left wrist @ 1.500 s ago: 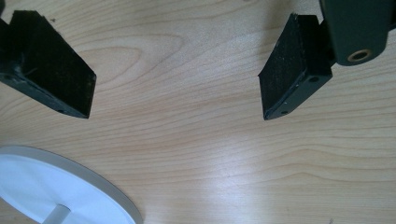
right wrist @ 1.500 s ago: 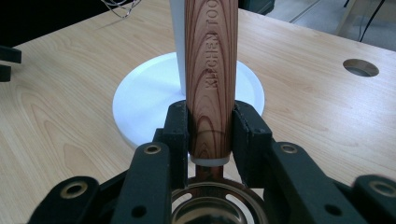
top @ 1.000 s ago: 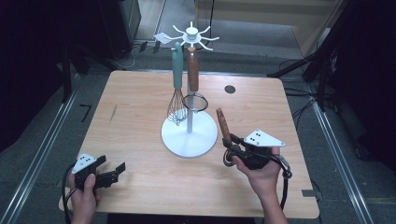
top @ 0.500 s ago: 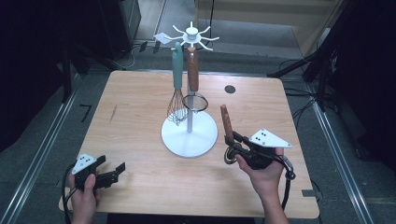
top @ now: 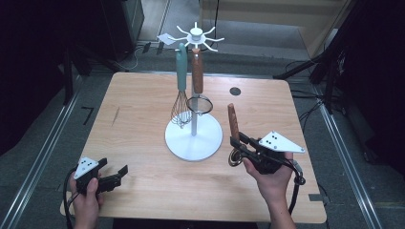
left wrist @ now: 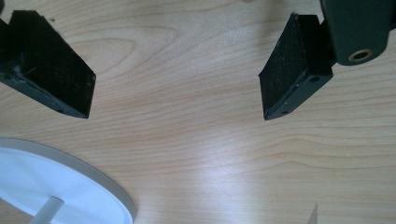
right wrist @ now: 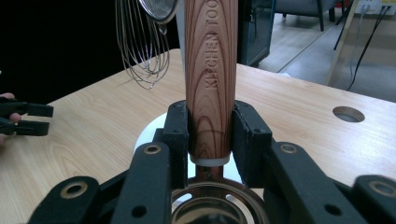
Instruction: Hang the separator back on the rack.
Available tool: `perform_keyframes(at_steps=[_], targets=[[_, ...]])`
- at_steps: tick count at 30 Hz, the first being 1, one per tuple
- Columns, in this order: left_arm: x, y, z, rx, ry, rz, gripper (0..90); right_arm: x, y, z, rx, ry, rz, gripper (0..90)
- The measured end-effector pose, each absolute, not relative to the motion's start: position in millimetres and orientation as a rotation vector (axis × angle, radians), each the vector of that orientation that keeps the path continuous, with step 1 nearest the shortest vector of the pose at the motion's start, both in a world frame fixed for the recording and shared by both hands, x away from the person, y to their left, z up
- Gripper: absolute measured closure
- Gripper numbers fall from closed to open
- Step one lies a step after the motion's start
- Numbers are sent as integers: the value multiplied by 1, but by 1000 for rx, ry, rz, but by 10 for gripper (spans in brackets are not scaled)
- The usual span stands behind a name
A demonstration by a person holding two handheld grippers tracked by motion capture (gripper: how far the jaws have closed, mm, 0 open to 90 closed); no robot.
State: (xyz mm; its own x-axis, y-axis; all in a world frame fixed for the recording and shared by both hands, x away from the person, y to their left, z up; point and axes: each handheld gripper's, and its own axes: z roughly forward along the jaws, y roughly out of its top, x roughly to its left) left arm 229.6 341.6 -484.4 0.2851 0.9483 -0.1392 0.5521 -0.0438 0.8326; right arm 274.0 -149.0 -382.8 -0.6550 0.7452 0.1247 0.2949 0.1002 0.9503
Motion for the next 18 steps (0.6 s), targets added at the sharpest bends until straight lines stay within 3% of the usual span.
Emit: perform_keyframes(at_steps=[18], targets=[[228,342,-484,1706,1379,597,111,266,-143,-369,990,1951,1639,705]])
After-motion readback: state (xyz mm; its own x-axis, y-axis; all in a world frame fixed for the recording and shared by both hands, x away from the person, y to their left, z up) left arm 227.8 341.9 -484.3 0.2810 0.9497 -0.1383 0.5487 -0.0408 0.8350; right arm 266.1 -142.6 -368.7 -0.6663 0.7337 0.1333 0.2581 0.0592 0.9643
